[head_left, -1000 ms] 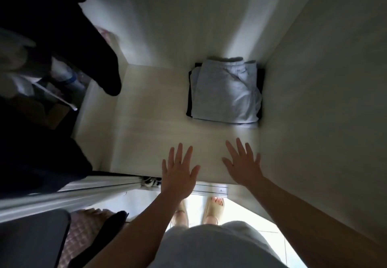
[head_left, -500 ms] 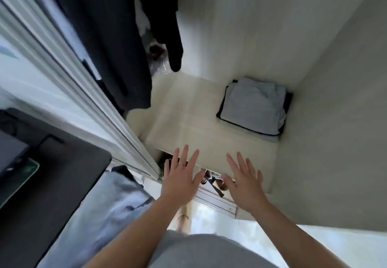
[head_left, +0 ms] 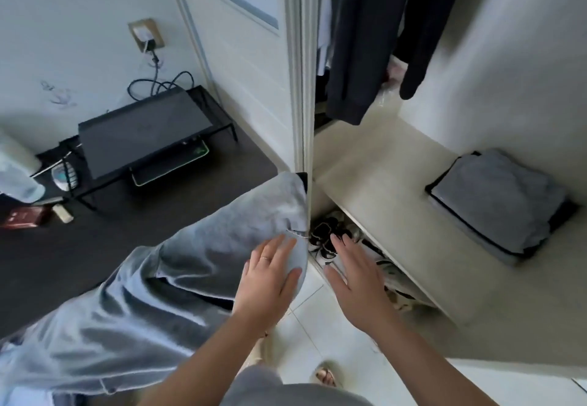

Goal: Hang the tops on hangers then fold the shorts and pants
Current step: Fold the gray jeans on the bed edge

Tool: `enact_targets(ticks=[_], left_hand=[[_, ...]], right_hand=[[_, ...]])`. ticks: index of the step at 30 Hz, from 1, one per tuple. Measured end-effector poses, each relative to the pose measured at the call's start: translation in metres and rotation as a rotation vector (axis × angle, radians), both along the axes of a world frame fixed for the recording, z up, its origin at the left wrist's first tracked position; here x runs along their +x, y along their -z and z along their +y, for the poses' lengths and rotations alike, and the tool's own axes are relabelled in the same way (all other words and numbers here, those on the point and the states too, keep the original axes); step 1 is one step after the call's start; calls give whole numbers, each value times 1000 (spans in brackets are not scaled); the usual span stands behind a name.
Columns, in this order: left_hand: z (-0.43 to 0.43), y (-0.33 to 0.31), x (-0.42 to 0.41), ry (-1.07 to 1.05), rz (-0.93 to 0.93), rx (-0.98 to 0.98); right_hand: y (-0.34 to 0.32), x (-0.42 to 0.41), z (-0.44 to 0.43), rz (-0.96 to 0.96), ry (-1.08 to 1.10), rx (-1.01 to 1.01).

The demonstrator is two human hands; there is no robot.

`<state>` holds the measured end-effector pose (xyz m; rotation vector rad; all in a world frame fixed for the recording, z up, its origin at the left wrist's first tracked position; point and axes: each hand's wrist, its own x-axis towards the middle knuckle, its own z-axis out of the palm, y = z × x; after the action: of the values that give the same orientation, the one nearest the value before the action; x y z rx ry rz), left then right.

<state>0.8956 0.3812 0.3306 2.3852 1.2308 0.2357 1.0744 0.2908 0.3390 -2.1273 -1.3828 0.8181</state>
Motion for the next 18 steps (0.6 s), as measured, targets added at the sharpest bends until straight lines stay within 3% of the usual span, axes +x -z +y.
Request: enact_targets(ticks=[5, 11, 15, 18], left_hand=[[2, -25, -61, -215, -252, 267], [6, -39, -134, -342, -276, 505], [14, -44, -189, -498, -189, 477], [22, -40, -236, -553, -142, 335]], right_hand=[[-40, -48, 41, 10, -187, 231], [-67, -123, 82, -3, -357, 375], [-61, -172, 92, -12, -334, 390], [-45, -204, 86, 40, -258, 378]])
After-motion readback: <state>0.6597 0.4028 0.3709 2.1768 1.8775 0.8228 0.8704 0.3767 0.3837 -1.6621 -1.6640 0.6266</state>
